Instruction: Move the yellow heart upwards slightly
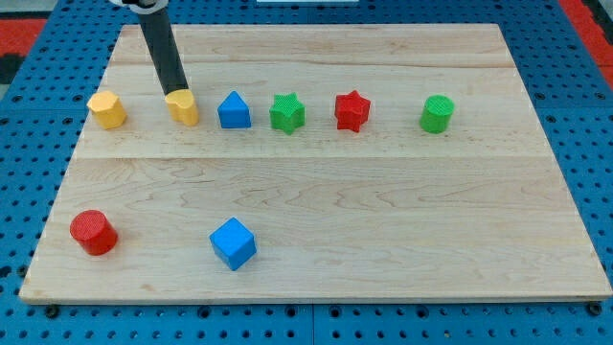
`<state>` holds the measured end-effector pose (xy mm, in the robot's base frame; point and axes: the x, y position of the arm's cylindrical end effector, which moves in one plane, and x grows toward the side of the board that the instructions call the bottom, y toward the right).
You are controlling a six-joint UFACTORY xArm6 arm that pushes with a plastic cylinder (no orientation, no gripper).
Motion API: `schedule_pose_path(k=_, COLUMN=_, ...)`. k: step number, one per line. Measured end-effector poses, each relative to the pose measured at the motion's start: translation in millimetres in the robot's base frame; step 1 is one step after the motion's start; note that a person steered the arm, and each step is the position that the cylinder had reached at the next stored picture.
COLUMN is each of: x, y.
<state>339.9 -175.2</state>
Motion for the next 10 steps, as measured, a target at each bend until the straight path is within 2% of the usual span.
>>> schedule_pose_path(k=1, x=22, y=0)
schedule_pose_path(k=2, x=27, y=-24)
schedule_pose_path(k=4, x=95, y=-23)
schedule_pose_path(k=6, x=84, y=3)
schedule_pose_path(k=7, x=60, y=3)
schedule_pose_path(k=8, x=67, y=6)
schedule_pose_path(k=10, x=148, y=29)
